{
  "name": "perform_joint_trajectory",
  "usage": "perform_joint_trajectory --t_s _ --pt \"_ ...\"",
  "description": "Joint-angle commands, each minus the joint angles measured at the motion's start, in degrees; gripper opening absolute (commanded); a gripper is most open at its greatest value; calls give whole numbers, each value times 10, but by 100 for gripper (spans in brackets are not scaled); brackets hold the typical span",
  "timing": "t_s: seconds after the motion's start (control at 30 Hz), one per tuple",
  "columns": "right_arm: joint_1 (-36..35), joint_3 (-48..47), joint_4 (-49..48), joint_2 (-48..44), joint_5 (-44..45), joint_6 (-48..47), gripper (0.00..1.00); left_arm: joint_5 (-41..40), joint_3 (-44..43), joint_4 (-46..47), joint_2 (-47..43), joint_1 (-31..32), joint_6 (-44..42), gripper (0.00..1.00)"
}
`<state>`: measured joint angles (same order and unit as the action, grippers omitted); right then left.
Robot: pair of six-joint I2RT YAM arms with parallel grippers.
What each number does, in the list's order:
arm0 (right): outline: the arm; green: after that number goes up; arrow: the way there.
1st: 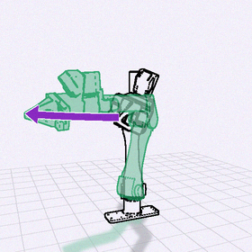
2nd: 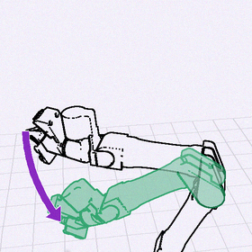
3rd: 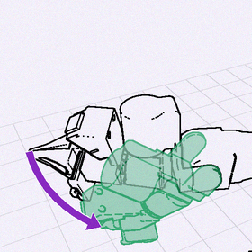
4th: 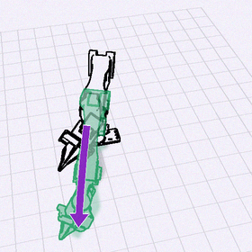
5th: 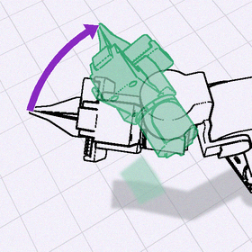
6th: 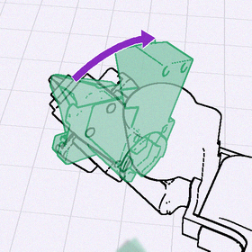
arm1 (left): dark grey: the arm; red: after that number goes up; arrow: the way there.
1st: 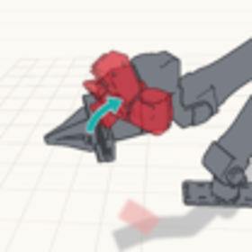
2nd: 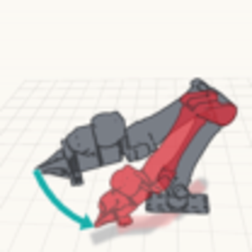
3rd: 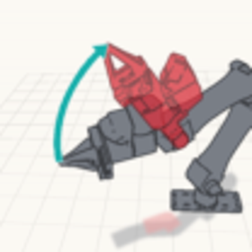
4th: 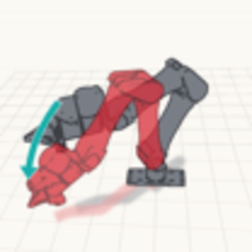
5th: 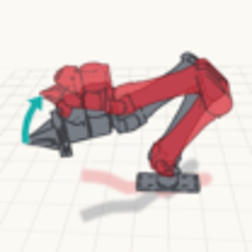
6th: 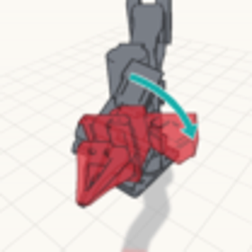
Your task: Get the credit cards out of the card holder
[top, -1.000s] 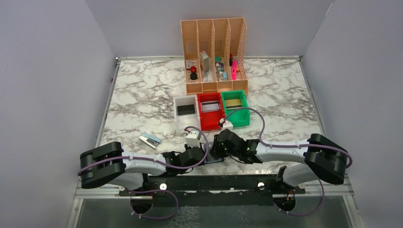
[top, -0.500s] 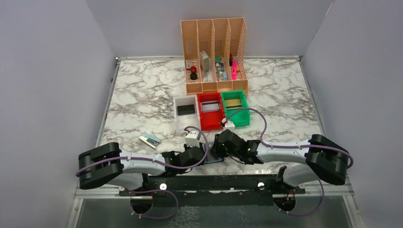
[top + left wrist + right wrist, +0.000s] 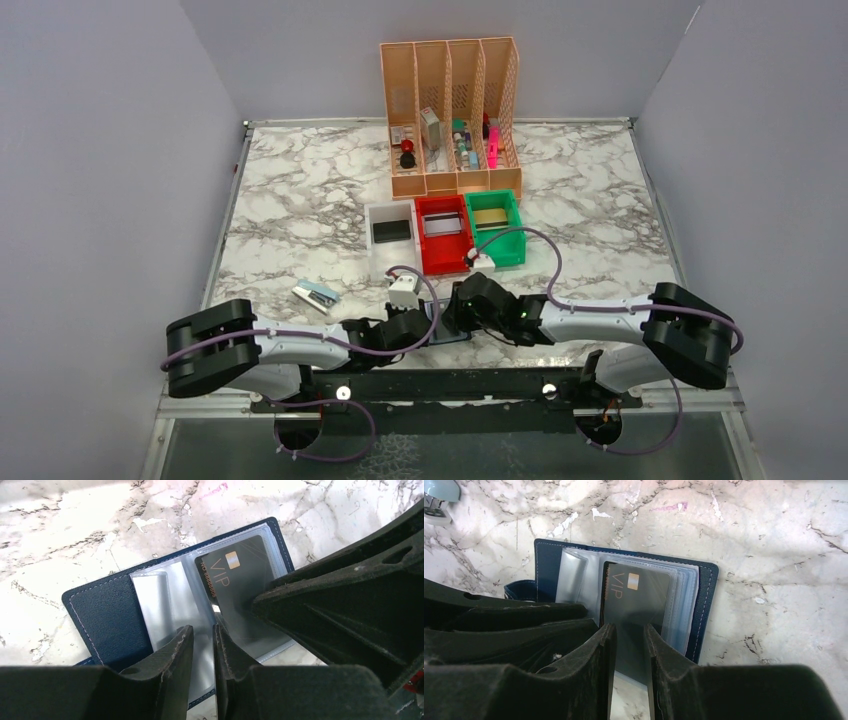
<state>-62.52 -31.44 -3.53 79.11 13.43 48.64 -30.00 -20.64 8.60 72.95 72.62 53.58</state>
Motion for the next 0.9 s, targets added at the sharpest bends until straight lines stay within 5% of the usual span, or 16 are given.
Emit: perform_joint_trajectory --t_s 0.0,0.87 --pt "1 11 60 -4 40 5 33 -14 10 -47 36 2 9 25" --pt "2 11 50 -2 22 -5 34 3 18 -20 0 2 -14 24"
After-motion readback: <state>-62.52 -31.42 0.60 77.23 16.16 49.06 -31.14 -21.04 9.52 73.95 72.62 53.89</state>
